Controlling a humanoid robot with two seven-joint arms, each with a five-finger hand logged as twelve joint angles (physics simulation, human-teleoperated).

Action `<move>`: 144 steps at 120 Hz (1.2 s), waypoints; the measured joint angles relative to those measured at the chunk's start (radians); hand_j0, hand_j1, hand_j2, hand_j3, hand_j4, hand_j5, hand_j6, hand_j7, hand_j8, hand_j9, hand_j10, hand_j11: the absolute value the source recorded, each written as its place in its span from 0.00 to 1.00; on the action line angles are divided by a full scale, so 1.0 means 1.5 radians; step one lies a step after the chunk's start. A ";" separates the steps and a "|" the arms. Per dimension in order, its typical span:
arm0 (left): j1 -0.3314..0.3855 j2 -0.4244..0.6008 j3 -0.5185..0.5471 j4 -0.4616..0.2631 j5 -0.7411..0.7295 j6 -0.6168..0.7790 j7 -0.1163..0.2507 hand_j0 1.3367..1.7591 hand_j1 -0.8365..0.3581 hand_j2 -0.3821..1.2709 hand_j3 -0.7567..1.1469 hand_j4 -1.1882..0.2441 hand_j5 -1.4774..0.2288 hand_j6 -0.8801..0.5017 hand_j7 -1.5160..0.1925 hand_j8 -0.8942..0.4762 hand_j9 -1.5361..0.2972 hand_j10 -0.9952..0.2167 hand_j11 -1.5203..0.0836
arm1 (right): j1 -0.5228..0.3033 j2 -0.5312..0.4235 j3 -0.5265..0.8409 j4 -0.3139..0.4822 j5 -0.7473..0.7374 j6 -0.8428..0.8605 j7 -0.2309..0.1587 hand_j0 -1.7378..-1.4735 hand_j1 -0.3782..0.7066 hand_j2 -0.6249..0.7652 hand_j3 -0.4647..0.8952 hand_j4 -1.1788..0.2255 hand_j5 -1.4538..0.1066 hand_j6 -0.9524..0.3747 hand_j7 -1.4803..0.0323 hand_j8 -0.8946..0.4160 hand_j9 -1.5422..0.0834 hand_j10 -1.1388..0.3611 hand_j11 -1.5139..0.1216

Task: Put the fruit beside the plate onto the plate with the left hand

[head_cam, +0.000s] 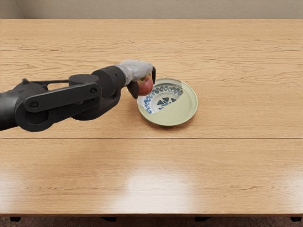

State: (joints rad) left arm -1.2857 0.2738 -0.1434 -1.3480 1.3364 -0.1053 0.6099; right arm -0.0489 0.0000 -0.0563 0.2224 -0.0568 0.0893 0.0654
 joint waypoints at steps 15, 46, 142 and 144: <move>-0.001 -0.059 -0.003 0.007 0.001 0.000 0.000 0.74 0.46 0.37 0.40 0.53 0.36 0.46 0.38 0.48 0.35 0.41 0.38 | 0.000 0.000 0.000 0.000 0.000 0.000 0.000 0.30 0.04 0.45 0.34 0.83 0.92 0.71 0.97 0.67 0.94 0.75 0.91; 0.025 -0.085 0.006 0.036 0.012 0.002 0.000 0.74 0.42 0.41 0.40 0.55 0.36 0.48 0.37 0.50 0.35 0.43 0.38 | -0.001 0.000 0.000 0.000 0.000 0.000 0.000 0.30 0.04 0.45 0.34 0.83 0.92 0.71 0.97 0.67 0.94 0.75 0.91; 0.016 0.054 -0.114 -0.027 -0.232 -0.016 0.001 0.76 0.95 0.24 0.40 0.80 0.82 0.61 0.84 0.63 0.80 0.78 0.90 | -0.001 0.000 -0.001 0.000 0.000 0.000 0.000 0.30 0.04 0.45 0.34 0.83 0.92 0.71 0.97 0.67 0.94 0.75 0.91; 0.017 0.066 -0.124 -0.032 -0.252 -0.022 0.001 0.76 0.95 0.24 0.40 0.80 0.83 0.61 0.85 0.63 0.80 0.78 0.90 | -0.001 0.000 -0.001 0.000 0.000 0.000 0.000 0.30 0.04 0.45 0.34 0.83 0.92 0.71 0.97 0.67 0.94 0.75 0.91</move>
State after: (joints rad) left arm -1.2604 0.3721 -0.3291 -1.3957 0.9588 -0.1389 0.6109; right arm -0.0506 0.0000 -0.0576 0.2224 -0.0568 0.0900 0.0658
